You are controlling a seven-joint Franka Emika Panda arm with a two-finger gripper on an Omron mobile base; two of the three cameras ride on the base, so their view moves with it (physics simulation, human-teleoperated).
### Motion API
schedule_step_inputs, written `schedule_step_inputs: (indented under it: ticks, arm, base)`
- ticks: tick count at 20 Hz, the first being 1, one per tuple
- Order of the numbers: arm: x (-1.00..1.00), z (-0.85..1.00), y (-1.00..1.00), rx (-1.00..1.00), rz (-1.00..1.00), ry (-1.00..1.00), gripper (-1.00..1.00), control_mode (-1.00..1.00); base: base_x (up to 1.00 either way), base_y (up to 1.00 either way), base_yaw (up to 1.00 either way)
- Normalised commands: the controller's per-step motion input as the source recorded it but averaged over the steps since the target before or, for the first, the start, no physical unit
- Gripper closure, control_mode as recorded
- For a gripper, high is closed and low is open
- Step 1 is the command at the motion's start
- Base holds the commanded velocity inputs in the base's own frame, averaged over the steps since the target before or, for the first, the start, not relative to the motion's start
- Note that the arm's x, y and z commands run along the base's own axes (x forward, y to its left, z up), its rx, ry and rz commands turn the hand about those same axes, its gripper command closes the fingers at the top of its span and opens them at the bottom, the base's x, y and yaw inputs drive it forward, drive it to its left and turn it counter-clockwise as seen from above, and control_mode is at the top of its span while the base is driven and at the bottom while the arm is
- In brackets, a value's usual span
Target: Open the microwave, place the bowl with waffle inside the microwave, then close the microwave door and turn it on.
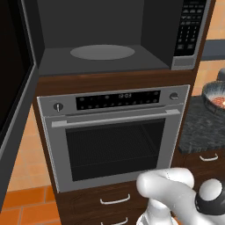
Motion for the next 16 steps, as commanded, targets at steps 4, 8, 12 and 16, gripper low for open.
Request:
schedule_step_inputs:
  ticks: [4,8,12,16]
  arm:
    - [-0.48,0.47,0.44,0.00,-0.03,-0.01,1.00,-1.00]
    - [-0.30,0.62,0.63,0.00,-0.01,-0.03,1.00,-1.00]
    - [-0.15,0.61,0.91,0.00,0.00,0.00,1.00,-1.00]
    - [-0.13,0.35,0.90,0.02,0.00,0.00,1.00,-1.00]
  base:
    - [0.00,0.00,0.00]
    - [0.00,0.00,0.00]
    - [0.00,0.00,0.00]
    - [0.00,0.00,0.00]
